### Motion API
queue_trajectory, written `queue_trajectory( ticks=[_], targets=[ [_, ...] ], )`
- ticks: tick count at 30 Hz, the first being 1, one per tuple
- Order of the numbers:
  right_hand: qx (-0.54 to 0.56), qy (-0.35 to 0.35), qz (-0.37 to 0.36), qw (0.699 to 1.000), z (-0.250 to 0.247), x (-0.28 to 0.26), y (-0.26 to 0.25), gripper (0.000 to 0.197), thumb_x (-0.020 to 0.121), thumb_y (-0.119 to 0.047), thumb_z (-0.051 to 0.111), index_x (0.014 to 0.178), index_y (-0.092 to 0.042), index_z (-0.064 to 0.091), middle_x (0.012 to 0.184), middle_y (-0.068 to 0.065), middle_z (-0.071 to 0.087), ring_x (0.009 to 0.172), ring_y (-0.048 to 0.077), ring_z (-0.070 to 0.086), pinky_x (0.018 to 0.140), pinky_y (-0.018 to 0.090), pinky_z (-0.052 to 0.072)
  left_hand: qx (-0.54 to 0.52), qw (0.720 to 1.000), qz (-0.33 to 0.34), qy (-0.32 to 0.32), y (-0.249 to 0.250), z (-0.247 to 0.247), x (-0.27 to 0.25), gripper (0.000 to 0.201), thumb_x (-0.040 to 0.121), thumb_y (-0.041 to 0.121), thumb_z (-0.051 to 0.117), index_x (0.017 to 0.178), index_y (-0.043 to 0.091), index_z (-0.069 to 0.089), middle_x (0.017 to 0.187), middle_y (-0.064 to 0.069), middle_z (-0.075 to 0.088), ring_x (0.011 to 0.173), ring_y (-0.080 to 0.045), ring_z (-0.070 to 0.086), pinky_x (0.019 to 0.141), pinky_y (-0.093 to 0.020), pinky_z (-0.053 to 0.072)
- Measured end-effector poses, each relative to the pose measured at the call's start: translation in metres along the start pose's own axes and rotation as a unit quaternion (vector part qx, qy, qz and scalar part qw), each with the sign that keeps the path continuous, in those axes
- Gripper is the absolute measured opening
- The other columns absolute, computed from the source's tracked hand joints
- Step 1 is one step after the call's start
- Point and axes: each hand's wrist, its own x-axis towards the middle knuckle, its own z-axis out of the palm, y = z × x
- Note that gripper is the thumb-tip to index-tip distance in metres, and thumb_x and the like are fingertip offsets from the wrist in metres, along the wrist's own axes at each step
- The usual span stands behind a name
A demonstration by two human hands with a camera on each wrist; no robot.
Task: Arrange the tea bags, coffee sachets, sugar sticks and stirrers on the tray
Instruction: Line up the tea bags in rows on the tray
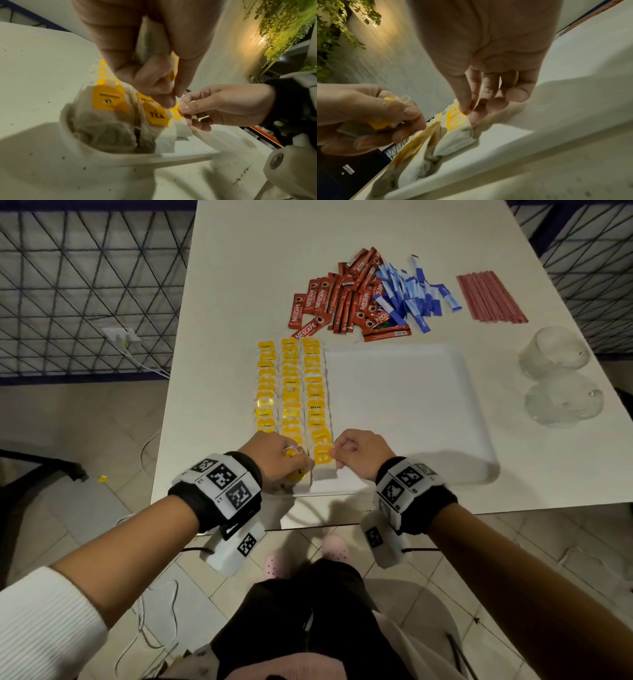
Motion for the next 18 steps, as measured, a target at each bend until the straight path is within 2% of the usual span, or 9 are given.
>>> queue_trajectory(
  ticks=[2,5,7,9,11,13,15,18],
  targets=[
    [0.008,0.011,0.000,1.000,-0.001,0.002,-0.002,0.009,0.089,-0.024,0.058,0.084,-0.018,0.056,0.063,-0.008,0.059,0.078,0.013,0.056,0.067,0.023,0.042,0.002,1.000,0.006,0.013,-0.002,-0.003,0.001,0.023,0.090,0.038,0.055,0.090,0.017,0.063,0.090,-0.006,0.058,0.092,-0.019,0.052,0.066,-0.018,0.030],
    [0.018,0.021,0.004,1.000,-0.001,0.005,-0.005,0.010,0.089,-0.025,0.058,0.082,-0.018,0.056,0.062,-0.007,0.059,0.076,0.014,0.057,0.066,0.023,0.042,-0.007,1.000,0.009,0.020,-0.004,-0.006,0.001,0.029,0.089,0.039,0.058,0.102,0.014,0.065,0.093,-0.003,0.057,0.086,-0.013,0.046,0.071,-0.019,0.033],
    [0.019,0.026,0.013,0.999,0.000,0.007,-0.007,0.010,0.089,-0.024,0.058,0.081,-0.018,0.056,0.062,-0.007,0.059,0.076,0.014,0.057,0.064,0.020,0.041,-0.065,0.998,0.000,0.005,-0.006,-0.007,0.001,0.029,0.086,0.042,0.060,0.097,0.016,0.065,0.078,0.000,0.059,0.071,-0.010,0.053,0.062,-0.019,0.040],
    [0.019,0.029,0.023,0.999,0.000,0.008,-0.008,0.013,0.089,-0.024,0.058,0.077,-0.020,0.055,0.062,-0.008,0.059,0.076,0.013,0.057,0.063,0.019,0.040,-0.178,0.984,-0.016,-0.027,-0.006,-0.008,-0.001,0.032,0.083,0.048,0.060,0.087,0.016,0.062,0.057,-0.001,0.059,0.044,-0.012,0.053,0.045,-0.018,0.044],
    [0.019,0.027,0.031,0.999,-0.001,0.008,-0.009,0.014,0.088,-0.025,0.059,0.076,-0.021,0.054,0.064,-0.007,0.060,0.079,0.013,0.057,0.064,0.019,0.040,-0.287,0.956,-0.041,-0.054,-0.005,-0.008,-0.002,0.040,0.085,0.051,0.056,0.089,0.011,0.061,0.053,-0.003,0.055,0.038,-0.014,0.051,0.038,-0.019,0.044],
    [0.020,0.036,0.035,0.999,-0.002,0.007,-0.010,0.015,0.086,-0.028,0.062,0.077,-0.021,0.054,0.070,-0.005,0.060,0.083,0.016,0.058,0.069,0.024,0.044,-0.387,0.916,-0.071,-0.080,-0.001,-0.011,-0.004,0.045,0.087,0.053,0.050,0.087,0.009,0.059,0.053,-0.004,0.056,0.040,-0.014,0.054,0.038,-0.020,0.047],
    [0.028,0.064,0.032,0.997,-0.005,0.005,-0.011,0.015,0.085,-0.030,0.064,0.082,-0.019,0.054,0.073,-0.006,0.054,0.087,0.018,0.056,0.078,0.029,0.046,-0.462,0.875,-0.092,-0.109,0.001,-0.014,-0.005,0.050,0.087,0.058,0.044,0.083,0.010,0.058,0.056,-0.007,0.060,0.043,-0.016,0.059,0.043,-0.024,0.053],
    [0.072,0.074,-0.002,0.995,-0.011,-0.002,-0.017,0.016,0.086,-0.033,0.062,0.091,-0.019,0.056,0.072,-0.007,0.052,0.078,0.015,0.052,0.075,0.027,0.040,-0.536,0.824,-0.097,-0.154,-0.003,-0.018,-0.003,0.058,0.088,0.062,0.036,0.089,0.010,0.060,0.071,-0.011,0.065,0.055,-0.018,0.066,0.056,-0.029,0.059]
  ],
)
